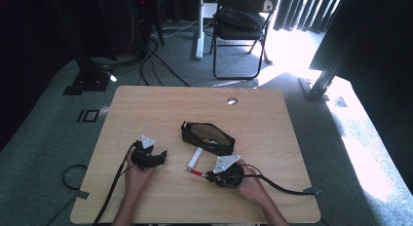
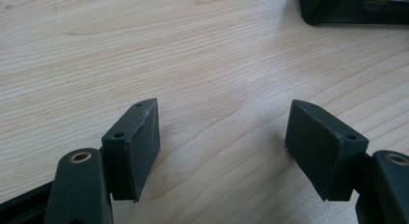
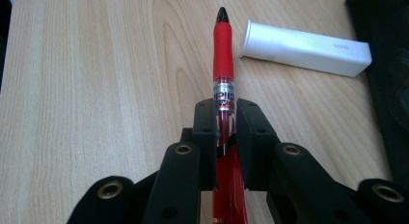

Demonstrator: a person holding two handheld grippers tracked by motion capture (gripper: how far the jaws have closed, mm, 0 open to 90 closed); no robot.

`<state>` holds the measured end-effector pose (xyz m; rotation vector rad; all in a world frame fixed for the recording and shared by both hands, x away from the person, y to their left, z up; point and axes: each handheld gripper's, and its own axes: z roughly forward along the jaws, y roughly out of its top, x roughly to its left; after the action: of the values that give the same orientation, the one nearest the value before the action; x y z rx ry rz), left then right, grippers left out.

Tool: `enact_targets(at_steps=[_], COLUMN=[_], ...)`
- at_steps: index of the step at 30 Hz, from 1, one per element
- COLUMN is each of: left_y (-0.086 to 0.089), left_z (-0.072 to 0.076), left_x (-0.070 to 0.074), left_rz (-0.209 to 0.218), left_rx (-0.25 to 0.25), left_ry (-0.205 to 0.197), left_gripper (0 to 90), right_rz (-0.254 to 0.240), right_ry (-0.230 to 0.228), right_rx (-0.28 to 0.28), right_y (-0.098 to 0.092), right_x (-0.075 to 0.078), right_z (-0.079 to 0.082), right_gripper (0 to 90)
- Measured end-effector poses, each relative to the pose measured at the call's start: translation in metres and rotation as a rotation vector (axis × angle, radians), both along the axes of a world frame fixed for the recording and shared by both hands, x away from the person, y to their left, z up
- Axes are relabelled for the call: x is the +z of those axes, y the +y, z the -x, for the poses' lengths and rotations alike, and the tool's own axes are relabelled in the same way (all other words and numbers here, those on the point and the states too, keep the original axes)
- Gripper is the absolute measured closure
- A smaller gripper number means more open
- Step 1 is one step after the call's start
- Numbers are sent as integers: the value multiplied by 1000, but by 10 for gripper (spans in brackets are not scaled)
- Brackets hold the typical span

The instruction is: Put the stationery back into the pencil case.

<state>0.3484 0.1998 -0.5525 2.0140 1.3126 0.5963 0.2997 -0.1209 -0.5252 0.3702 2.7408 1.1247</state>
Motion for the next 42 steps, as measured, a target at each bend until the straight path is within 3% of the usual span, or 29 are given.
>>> enact_targets(at_steps=[21,42], left_y=[0,0], left_z=[0,0], left_x=[0,0], left_rz=[0,-1], left_rx=[0,0], left_ry=[0,0], left_gripper=[287,287], right_rz=[-71,-99], right_ry=[-34,-74], right_rx=[-33,-30], right_y=[-11,-15], right_x=[22,41], right_z=[2,6], right_gripper=[795,795])
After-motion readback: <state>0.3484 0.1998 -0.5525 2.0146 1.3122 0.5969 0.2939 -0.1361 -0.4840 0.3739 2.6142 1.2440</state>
